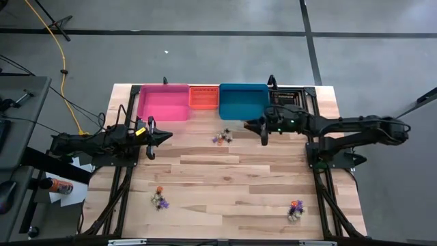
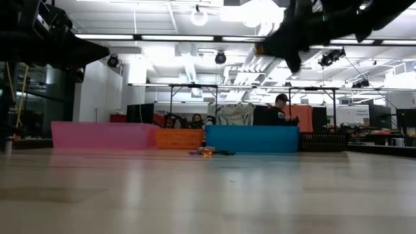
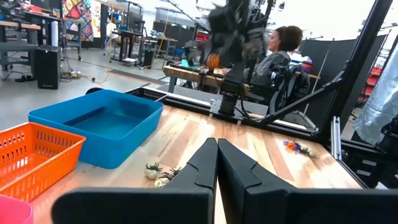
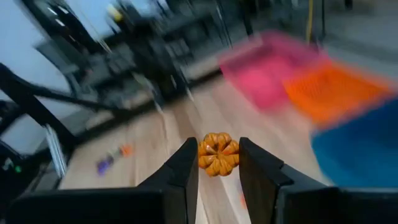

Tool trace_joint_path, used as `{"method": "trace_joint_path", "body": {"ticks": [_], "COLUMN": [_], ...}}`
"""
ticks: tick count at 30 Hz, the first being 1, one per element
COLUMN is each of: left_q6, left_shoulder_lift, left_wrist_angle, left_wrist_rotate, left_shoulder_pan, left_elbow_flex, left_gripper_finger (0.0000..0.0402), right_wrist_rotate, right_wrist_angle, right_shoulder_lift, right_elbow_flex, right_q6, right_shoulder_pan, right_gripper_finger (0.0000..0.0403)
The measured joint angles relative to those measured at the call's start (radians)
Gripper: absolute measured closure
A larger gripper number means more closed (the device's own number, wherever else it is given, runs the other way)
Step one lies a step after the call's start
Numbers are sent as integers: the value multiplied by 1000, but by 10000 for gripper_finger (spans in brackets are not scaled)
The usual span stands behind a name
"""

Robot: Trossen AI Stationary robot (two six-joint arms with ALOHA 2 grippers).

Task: Sort Halloween decoration
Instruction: Put the orange pumpkin toy into the black bin

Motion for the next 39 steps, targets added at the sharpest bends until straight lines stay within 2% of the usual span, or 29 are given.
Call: {"method": "trace_joint_path", "body": {"ticks": [2, 11, 19, 21, 24, 26, 28, 31, 35, 39], "left_q6": [0, 0, 0, 0, 0, 0, 0, 0, 0, 0], "left_shoulder_lift": [0, 0, 0, 0, 0, 0, 0, 0, 0, 0], "left_wrist_angle": [0, 0, 0, 0, 0, 0, 0, 0, 0, 0], "left_wrist_rotate": [0, 0, 0, 0, 0, 0, 0, 0, 0, 0], "left_shoulder_pan": [0, 0, 0, 0, 0, 0, 0, 0, 0, 0], "left_elbow_flex": [0, 0, 0, 0, 0, 0, 0, 0, 0, 0], "left_gripper_finger": [402, 401, 402, 401, 402, 401, 401, 401, 401, 402], "right_wrist_rotate": [9, 141, 171, 244, 463, 529, 527, 465, 342, 331], "right_wrist_angle": [45, 45, 20, -6, -76, -158, -269, -448, -642, -851], "right_shoulder_lift": [7, 9, 9, 2, -24, -42, -55, -55, -12, 95], "right_elbow_flex": [33, 140, 140, 140, 140, 141, 141, 141, 173, 283], "right_q6": [-42, -122, -127, -89, 8, 62, 145, 242, 240, 142], "right_shoulder_pan": [31, 151, 160, 140, 69, -8, -108, -273, -468, -625], "right_gripper_finger": [319, 319, 319, 319, 315, 307, 299, 291, 289, 289]}}
